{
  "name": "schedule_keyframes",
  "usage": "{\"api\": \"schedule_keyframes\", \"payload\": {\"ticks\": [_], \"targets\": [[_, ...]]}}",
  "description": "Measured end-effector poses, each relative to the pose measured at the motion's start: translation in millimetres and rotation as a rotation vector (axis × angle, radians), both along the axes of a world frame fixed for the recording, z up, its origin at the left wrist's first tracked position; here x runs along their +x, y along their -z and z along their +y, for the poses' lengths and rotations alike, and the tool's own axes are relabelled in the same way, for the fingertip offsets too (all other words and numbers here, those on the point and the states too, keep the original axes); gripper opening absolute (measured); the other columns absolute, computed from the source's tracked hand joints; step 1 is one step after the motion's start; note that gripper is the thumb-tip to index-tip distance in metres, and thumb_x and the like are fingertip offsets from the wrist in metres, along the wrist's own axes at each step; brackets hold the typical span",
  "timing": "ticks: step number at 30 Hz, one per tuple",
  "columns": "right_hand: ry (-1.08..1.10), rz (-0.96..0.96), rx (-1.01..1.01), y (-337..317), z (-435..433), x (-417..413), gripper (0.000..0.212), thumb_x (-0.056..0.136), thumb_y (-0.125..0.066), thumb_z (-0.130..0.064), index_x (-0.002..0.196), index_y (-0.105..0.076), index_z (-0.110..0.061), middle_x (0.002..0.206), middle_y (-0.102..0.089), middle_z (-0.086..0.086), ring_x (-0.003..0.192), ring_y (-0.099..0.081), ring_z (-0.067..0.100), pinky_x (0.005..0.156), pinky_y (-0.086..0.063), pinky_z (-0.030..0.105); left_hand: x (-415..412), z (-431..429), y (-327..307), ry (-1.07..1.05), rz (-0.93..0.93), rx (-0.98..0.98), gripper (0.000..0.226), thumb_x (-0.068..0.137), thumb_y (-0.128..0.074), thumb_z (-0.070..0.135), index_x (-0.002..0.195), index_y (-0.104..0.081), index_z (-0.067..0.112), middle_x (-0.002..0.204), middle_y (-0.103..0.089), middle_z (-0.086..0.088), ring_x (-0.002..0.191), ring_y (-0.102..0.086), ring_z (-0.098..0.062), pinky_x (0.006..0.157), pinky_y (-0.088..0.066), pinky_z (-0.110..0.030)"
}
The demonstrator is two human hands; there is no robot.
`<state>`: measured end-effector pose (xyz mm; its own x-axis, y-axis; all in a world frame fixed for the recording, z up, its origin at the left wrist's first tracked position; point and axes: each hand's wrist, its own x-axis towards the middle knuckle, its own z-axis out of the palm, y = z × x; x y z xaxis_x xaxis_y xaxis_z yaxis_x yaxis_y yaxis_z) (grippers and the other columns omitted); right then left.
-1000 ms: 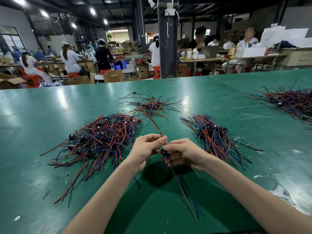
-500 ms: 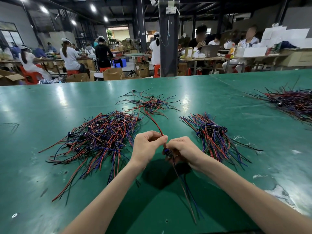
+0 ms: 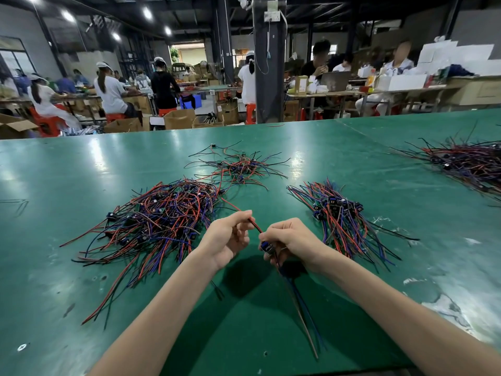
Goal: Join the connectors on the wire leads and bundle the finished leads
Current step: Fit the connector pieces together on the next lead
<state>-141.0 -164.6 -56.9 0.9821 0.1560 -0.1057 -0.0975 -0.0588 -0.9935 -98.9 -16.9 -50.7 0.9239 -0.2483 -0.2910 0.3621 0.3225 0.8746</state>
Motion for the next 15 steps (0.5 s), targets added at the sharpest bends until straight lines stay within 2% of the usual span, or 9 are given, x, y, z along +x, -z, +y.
{"api": "schedule_keyframes", "payload": {"ticks": [4,8,12,15], "targets": [[-0.031,-0.031,-0.044,1.0,0.8,-1.5,0.038,0.088,-0.06,-0.006,0.051,-0.063,-0.014,0.063,-0.062,0.018,0.046,-0.057,0.02,0.044,-0.044,0.022,2.2,1.9,-0.1,-0.064,0.009,-0.029,0.019,0.087,-0.065,0.016,0.07,-0.064,0.008,0.05,-0.059,0.002,0.037,-0.04,-0.004,0.038,-0.037,-0.014],[-0.025,-0.036,-0.086,-1.3,0.0,-4.0,0.031,0.088,-0.059,-0.006,0.058,-0.062,-0.009,0.053,-0.063,0.01,0.04,-0.055,0.015,0.038,-0.042,0.018,4.9,5.5,-0.4,-0.039,0.017,-0.094,0.023,0.084,-0.066,0.016,0.062,-0.065,0.009,0.048,-0.057,0.003,0.036,-0.037,-0.005,0.037,-0.035,-0.015],[0.026,-0.031,-0.109,-3.1,-3.1,-3.2,0.025,0.088,-0.059,-0.006,0.063,-0.06,-0.005,0.052,-0.061,0.01,0.041,-0.052,0.017,0.039,-0.041,0.018,4.2,4.6,-0.2,0.054,0.035,-0.132,0.026,0.075,-0.066,0.019,0.049,-0.067,0.012,0.049,-0.058,0.004,0.041,-0.036,-0.005,0.041,-0.036,-0.014],[0.017,-0.037,-0.094,-2.4,-2.8,-2.8,0.028,0.088,-0.06,-0.007,0.061,-0.061,-0.007,0.053,-0.061,0.01,0.04,-0.052,0.016,0.038,-0.04,0.019,6.5,6.8,-0.6,0.007,0.021,-0.102,0.031,0.085,-0.064,0.018,0.055,-0.069,0.012,0.05,-0.06,0.003,0.038,-0.04,-0.005,0.04,-0.038,-0.014]]}}
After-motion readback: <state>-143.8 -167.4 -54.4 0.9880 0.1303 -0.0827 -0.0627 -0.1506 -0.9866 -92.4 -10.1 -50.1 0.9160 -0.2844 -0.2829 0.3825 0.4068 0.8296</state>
